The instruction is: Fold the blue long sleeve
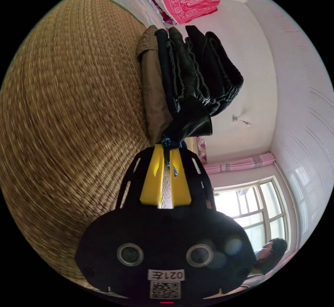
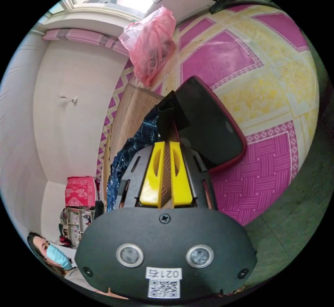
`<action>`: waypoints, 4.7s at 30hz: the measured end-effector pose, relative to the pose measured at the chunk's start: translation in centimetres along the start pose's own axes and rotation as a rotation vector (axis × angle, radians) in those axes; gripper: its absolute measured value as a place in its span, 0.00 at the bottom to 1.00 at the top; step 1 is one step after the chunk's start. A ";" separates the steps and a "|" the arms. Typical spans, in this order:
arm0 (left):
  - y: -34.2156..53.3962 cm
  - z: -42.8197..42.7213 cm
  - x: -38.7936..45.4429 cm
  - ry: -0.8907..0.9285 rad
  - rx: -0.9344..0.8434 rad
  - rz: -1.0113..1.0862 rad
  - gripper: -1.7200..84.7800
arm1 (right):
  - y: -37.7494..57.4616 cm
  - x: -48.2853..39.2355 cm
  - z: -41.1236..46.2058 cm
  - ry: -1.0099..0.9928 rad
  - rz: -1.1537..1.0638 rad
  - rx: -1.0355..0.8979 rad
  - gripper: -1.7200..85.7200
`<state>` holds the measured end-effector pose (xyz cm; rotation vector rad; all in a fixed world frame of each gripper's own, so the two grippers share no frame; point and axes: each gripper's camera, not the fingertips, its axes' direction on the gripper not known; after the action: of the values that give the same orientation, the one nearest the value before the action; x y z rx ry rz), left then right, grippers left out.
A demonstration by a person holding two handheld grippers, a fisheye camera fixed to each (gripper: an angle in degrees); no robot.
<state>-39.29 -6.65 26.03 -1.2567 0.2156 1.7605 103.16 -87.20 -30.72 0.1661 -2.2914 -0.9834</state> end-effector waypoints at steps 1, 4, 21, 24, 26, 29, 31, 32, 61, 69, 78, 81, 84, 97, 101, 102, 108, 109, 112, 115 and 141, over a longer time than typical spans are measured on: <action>0.3 -0.2 0.0 0.016 0.016 0.009 0.04 | 1.0 -0.7 -0.7 0.005 0.005 0.006 0.03; 1.3 -1.4 0.3 0.038 0.081 0.045 0.08 | 4.5 -2.7 -2.5 -0.019 0.023 0.043 0.03; 4.7 -3.2 3.4 0.016 0.146 0.236 0.13 | 58.6 -53.5 14.7 0.158 -1.152 0.100 0.08; 4.0 -3.3 3.5 -0.044 0.171 0.225 0.16 | 69.2 -61.0 21.9 0.325 -1.285 0.058 0.09; 2.5 -2.6 3.4 -0.068 0.141 0.225 0.17 | 75.0 -64.8 26.4 0.336 -1.290 0.008 0.09; 0.6 -1.4 3.4 -0.006 0.091 0.244 0.13 | 80.8 -68.0 31.7 0.345 -1.298 -0.063 0.07; 0.2 -1.1 4.0 0.042 0.064 0.288 0.05 | 84.1 -69.5 34.9 0.375 -1.311 -0.083 0.06; 0.8 -1.8 4.6 0.046 0.103 0.314 0.03 | 86.3 -70.5 36.9 0.413 -1.320 -0.086 0.06; 2.4 -8.2 0.4 -0.009 0.078 0.029 0.20 | 100.2 -68.9 56.8 0.609 -1.078 -0.150 0.20; 2.3 -10.5 0.6 -0.083 0.072 0.004 0.19 | 99.9 -69.0 55.9 0.578 -1.060 -0.140 0.18; 1.7 -9.0 -0.4 -0.072 -0.013 -0.022 0.12 | 98.7 -69.2 56.4 0.555 -1.076 -0.186 0.17; 1.9 -9.7 -1.7 -0.042 0.072 -0.052 0.03 | 98.3 -70.0 55.8 0.541 -1.083 -0.175 0.14; 3.2 -11.6 -1.3 0.088 0.195 0.008 0.01 | 97.3 -70.0 54.0 0.505 -1.066 -0.162 0.04; 7.8 -6.0 31.5 0.237 0.128 0.701 0.01 | 92.2 -67.4 46.0 0.460 -1.104 -0.050 0.01; 13.1 4.5 45.0 0.160 -0.038 0.959 0.01 | 89.4 -65.8 43.1 0.397 -1.096 -0.055 0.01; 14.0 6.3 46.6 0.156 -0.068 0.987 0.01 | 89.0 -65.5 42.6 0.394 -1.096 -0.054 0.01; 25.4 27.0 57.4 0.098 -0.399 1.189 0.01 | 82.8 -61.5 36.5 0.303 -1.036 -0.066 0.01; 27.9 31.4 57.8 0.073 -0.468 1.202 0.01 | 81.2 -60.2 35.1 0.275 -1.006 -0.074 0.01; 33.6 41.9 56.1 0.023 -0.658 1.195 0.01 | 77.2 -56.6 31.7 0.232 -0.938 -0.085 0.01; 38.8 50.9 51.7 -0.080 -0.825 1.188 0.01 | 73.8 -52.8 28.5 0.233 -0.890 -0.088 0.01; 34.0 46.6 40.9 0.314 -1.024 1.084 0.10 | 30.5 -31.5 11.1 0.272 -0.584 0.072 0.12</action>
<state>-97.15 26.27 2.30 -2.4609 0.1846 2.7276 125.32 -47.81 -31.29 0.9799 -2.0574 -1.0725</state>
